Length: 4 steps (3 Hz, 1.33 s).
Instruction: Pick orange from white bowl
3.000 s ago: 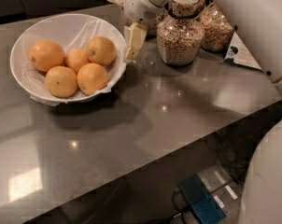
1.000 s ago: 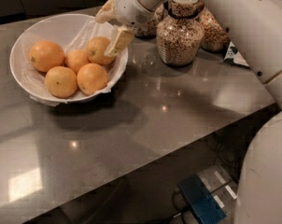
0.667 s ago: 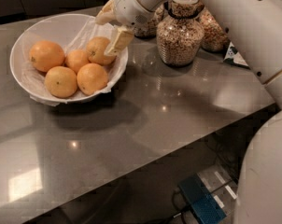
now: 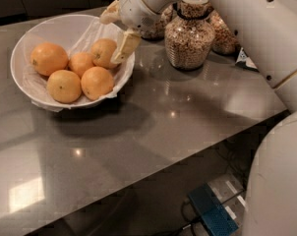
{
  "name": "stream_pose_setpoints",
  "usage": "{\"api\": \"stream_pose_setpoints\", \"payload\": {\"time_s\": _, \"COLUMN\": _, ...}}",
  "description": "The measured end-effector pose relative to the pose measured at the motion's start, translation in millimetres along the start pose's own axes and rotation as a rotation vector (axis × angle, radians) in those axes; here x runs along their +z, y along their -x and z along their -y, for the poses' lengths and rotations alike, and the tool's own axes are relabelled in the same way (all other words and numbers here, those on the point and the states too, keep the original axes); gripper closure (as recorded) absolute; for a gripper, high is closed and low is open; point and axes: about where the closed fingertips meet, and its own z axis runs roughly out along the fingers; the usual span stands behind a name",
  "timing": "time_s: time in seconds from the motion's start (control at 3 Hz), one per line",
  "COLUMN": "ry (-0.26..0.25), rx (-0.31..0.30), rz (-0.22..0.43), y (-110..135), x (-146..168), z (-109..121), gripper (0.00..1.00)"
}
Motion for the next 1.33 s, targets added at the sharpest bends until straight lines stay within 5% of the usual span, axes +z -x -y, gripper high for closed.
{"api": "stream_pose_setpoints", "payload": {"time_s": 1.33, "ry": 0.141, "rx": -0.025, "rz": -0.026, "y": -16, "x": 40, "z": -3, "gripper": 0.3}}
